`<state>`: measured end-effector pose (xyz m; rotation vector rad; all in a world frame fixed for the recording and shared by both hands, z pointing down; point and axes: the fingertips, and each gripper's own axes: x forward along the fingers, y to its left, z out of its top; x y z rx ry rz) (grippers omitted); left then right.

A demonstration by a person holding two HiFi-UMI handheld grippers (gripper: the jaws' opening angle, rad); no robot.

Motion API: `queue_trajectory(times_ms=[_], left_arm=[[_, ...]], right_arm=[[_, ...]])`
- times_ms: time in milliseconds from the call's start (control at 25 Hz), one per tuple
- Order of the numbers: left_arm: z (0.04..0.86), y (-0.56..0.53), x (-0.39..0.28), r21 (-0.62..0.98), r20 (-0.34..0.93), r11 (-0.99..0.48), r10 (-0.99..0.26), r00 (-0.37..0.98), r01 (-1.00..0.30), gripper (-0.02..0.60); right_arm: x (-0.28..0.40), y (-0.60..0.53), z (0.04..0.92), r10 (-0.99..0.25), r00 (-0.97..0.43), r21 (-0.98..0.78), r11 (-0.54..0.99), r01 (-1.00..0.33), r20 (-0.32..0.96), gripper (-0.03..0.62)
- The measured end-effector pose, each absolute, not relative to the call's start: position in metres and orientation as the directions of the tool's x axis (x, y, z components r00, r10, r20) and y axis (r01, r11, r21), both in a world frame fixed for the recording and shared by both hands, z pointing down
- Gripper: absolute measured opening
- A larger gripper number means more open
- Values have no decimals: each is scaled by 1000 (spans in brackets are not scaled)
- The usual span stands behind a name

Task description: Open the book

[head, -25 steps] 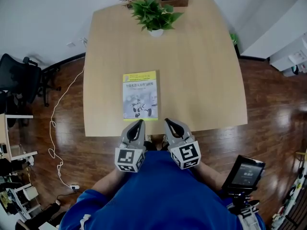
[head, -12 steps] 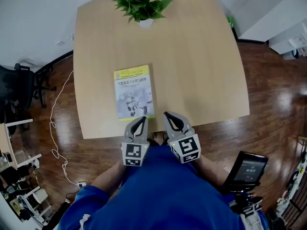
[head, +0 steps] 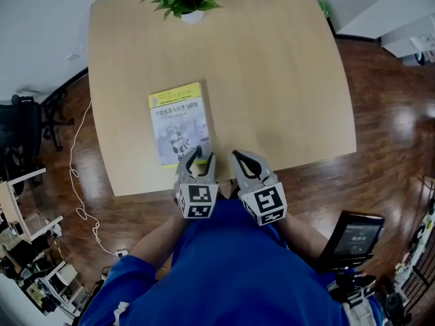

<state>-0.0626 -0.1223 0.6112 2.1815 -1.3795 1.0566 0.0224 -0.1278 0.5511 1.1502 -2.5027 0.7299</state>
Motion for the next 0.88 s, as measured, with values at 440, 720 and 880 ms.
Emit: queue_trajectory(times_ms=[440, 720, 880], left_arm=[[648, -164, -46, -144, 838, -413, -534, 111, -899, 224], [662, -164, -50, -180, 866, -432, -496, 66, -884, 222], [663, -164, -53, -196, 868, -420, -495, 43, -886, 211]], right_arm=[[55, -145, 565, -650, -601, -351, 488, -799, 466, 3], [57, -147, 563, -668, -596, -365, 472, -802, 445, 3], [59, -148, 564, -655, -595, -359, 475, -804, 466, 3]])
